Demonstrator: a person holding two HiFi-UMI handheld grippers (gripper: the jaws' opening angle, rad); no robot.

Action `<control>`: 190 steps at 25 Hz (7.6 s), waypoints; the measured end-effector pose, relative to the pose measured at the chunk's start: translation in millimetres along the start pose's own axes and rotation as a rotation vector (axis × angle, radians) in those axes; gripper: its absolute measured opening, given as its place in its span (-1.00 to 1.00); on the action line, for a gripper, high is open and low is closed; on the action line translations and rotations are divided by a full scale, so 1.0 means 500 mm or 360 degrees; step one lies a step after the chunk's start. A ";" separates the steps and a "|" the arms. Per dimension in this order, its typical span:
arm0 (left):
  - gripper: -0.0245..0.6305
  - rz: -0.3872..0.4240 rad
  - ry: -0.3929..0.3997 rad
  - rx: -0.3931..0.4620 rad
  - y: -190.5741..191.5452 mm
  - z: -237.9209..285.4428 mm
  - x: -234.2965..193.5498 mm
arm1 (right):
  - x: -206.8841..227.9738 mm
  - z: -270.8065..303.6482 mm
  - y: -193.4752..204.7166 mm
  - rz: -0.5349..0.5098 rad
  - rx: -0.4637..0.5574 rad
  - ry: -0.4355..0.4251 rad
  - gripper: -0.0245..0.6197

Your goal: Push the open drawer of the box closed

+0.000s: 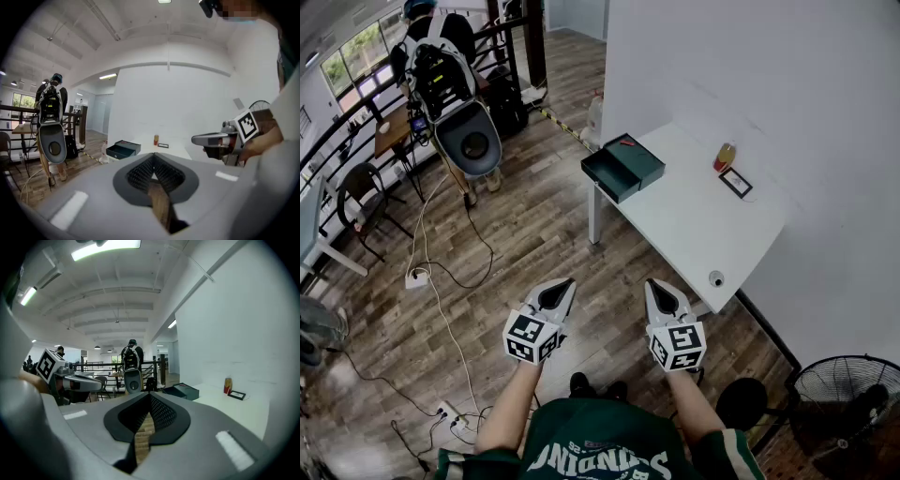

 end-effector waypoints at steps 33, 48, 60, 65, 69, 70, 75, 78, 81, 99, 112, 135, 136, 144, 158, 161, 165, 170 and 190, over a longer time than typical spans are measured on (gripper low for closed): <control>-0.77 0.0026 0.0075 -0.0080 -0.036 0.188 -0.224 | 0.066 0.264 0.051 0.0176 -0.0043 0.0065 -0.92; -0.77 0.0020 0.0096 -0.0169 -0.146 0.516 -0.338 | 0.322 0.533 0.007 0.0242 -0.0061 0.0072 -0.92; -0.77 0.0036 0.0201 -0.0297 -0.130 0.683 -0.405 | 0.418 0.618 0.044 0.0257 -0.0159 0.0148 -0.92; -0.77 0.0038 0.0249 -0.0375 -0.119 0.727 -0.442 | 0.437 0.649 0.052 0.0303 -0.0213 0.0214 -0.92; -0.77 0.0046 0.0283 -0.0472 -0.090 0.753 -0.477 | 0.440 0.675 0.065 0.0355 -0.0250 0.0265 -0.92; -0.77 0.0039 0.0292 -0.0500 -0.079 0.759 -0.486 | 0.437 0.681 0.071 0.0367 -0.0262 0.0277 -0.92; -0.77 -0.0017 0.0349 -0.0642 -0.014 0.773 -0.528 | 0.413 0.702 0.101 0.0421 -0.0337 0.0338 -0.92; -0.76 -0.0043 0.0381 -0.0726 0.027 0.785 -0.546 | 0.406 0.710 0.116 0.0447 -0.0374 0.0379 -0.92; -0.71 -0.0061 0.0405 -0.0821 0.070 0.802 -0.562 | 0.406 0.714 0.123 0.0467 -0.0392 0.0422 -0.92; -0.55 -0.0088 0.0397 -0.1084 0.198 0.885 -0.611 | 0.398 0.646 0.174 0.0603 -0.0505 0.0676 -0.92; -0.55 -0.0104 0.0389 -0.1072 0.172 0.924 -0.609 | 0.409 0.613 0.186 0.0648 -0.0491 0.0750 -0.92; -0.55 -0.0158 0.0416 -0.1122 0.147 1.094 -0.566 | 0.450 0.502 0.207 0.0725 -0.0492 0.1004 -0.92; -0.55 -0.0162 0.0416 -0.1121 0.146 1.098 -0.566 | 0.450 0.501 0.207 0.0727 -0.0490 0.1007 -0.92; -0.55 -0.0199 0.0436 -0.1111 0.144 1.109 -0.561 | 0.440 0.482 0.218 0.0753 -0.0490 0.1018 -0.92; -0.71 0.0114 0.0660 -0.0816 -0.002 0.998 -0.459 | 0.493 0.474 0.180 0.0648 -0.0374 0.1043 -0.92; -0.77 0.0167 0.0728 -0.0703 -0.053 0.983 -0.418 | 0.515 0.473 0.153 0.0608 -0.0326 0.1046 -0.92; -0.77 0.0177 0.0803 -0.0556 -0.130 0.970 -0.367 | 0.546 0.470 0.108 0.0547 -0.0257 0.1050 -0.92; -0.77 0.0183 0.0878 -0.0345 -0.240 0.956 -0.305 | 0.570 0.466 0.041 0.0427 -0.0170 0.1060 -0.92; -0.77 0.0201 0.0860 -0.0265 -0.276 0.939 -0.298 | 0.557 0.491 0.005 0.0335 -0.0157 0.1027 -0.92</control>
Point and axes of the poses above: the fingertips, and each gripper's own axes: z forward along the fingers, x to its right, y out of its underside, the point moved 1 cm from there along -z, backward along the fingers, and after that the axes turned 9 degrees about -z, right-handed, at the moved point
